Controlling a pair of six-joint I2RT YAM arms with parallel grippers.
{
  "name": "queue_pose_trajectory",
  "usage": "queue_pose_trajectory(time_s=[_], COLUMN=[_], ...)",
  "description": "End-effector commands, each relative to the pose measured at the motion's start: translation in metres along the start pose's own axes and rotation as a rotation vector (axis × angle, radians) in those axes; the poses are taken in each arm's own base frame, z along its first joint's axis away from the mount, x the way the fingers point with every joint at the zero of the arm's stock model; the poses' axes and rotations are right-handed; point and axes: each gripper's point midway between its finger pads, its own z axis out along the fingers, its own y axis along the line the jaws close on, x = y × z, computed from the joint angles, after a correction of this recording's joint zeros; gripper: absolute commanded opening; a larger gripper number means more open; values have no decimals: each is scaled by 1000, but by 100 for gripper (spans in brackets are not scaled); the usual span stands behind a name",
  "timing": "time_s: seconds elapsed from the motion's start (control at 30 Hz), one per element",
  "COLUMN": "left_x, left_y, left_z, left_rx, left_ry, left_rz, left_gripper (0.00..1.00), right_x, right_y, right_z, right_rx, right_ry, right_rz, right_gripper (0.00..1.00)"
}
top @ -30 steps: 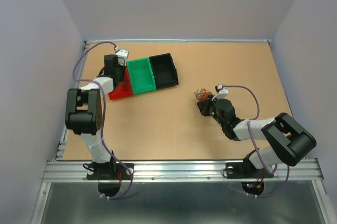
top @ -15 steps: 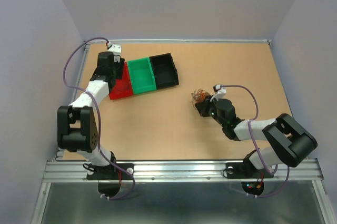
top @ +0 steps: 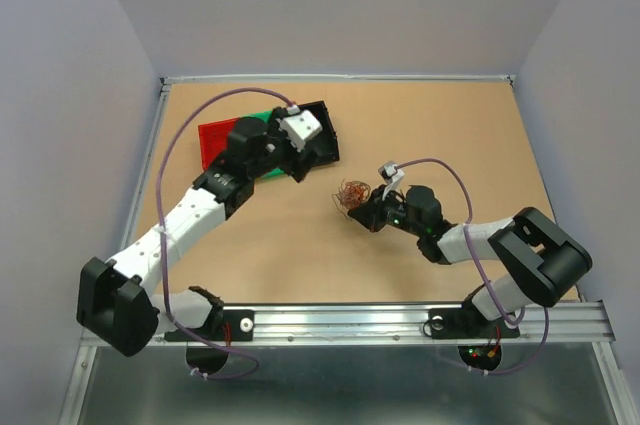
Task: Untangle the cables
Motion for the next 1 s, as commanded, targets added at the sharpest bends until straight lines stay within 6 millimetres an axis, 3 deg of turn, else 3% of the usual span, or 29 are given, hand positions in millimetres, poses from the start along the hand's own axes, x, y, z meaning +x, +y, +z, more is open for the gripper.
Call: queue_pose_trajectory(time_s=[0.0, 0.2, 0.3, 0.4, 0.5, 0.73, 0.97], left_x=[21, 31, 54, 70, 73, 57, 50], left_y=[-66, -114, -126, -131, -135, -121, -124], left_z=[28, 59, 52, 45, 40, 27, 9], left_rx=[231, 378, 424, 435, 456, 403, 434], left_ry=[28, 68, 78, 64, 65, 11, -35], left_rz=[44, 72, 92, 133, 142, 140, 166], left_gripper=[91, 90, 89, 89, 88, 86, 87], right_x=[-21, -21, -21, -19, -19, -19, -18], right_y=[36, 42, 42, 42, 43, 40, 40], right_z=[12, 12, 11, 11, 13, 13, 13], right_rx=[-177, -196, -194, -197, -203, -189, -193], right_ry=[-46, -51, -53, -49, -46, -52, -47], right_rz=[-90, -93, -92, -91, -87, -89, -87], right_gripper=[7, 7, 7, 7, 6, 6, 6])
